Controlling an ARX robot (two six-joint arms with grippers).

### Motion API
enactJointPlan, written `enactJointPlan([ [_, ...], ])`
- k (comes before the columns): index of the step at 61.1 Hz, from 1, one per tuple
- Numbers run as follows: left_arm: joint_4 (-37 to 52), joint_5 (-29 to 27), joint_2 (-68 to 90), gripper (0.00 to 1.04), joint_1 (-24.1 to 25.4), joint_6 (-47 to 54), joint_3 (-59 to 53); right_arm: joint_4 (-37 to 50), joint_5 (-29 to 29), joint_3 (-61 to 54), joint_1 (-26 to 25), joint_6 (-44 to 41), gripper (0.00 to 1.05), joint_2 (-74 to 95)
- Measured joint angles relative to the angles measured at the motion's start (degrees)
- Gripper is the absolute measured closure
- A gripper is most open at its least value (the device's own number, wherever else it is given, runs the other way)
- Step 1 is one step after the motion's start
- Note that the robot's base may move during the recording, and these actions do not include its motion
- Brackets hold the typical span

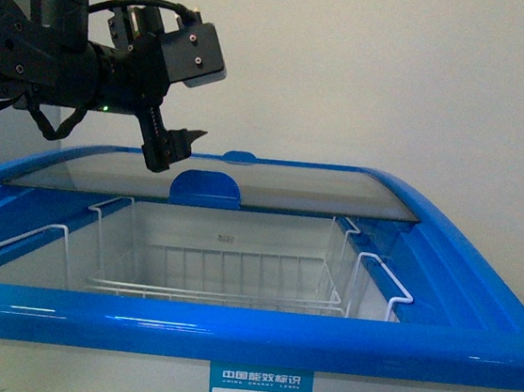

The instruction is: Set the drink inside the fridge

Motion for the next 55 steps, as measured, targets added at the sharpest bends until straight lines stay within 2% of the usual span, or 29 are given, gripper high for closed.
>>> enactJointPlan([
  [8,2.1,-2.4,-0.1,0.08,0.0,-3.6,0.0,0.0,0.0,0.0,0.0,0.0,0.65,0.0],
  [16,2.1,-5.1,-1.6,0.08,0.4,-13.3,-1.2,0.0,0.0,0.0,0.0,0.0,0.65,0.0],
  [27,-3.0,-6.4,-9.8,0.08,2.4,-34.5,-8.5,0.0,0.0,0.0,0.0,0.0,0.65,0.0],
  [30,-5.7,-6.6,-14.5,0.08,3.4,-43.0,-12.5,0.0,0.0,0.0,0.0,0.0,0.65,0.0],
  [34,-7.8,-4.3,-20.9,0.08,4.8,-50.6,-18.4,0.0,0.0,0.0,0.0,0.0,0.65,0.0],
  [39,-9.1,0.9,-33.9,0.08,7.5,-63.5,-31.9,0.0,0.0,0.0,0.0,0.0,0.65,0.0],
  [52,-13.5,10.4,-56.5,0.08,14.0,-78.7,-55.9,0.0,0.0,0.0,0.0,0.0,0.65,0.0],
  [55,-14.5,10.5,-61.5,0.09,15.5,-80.4,-60.7,0.0,0.0,0.0,0.0,0.0,0.65,0.0],
])
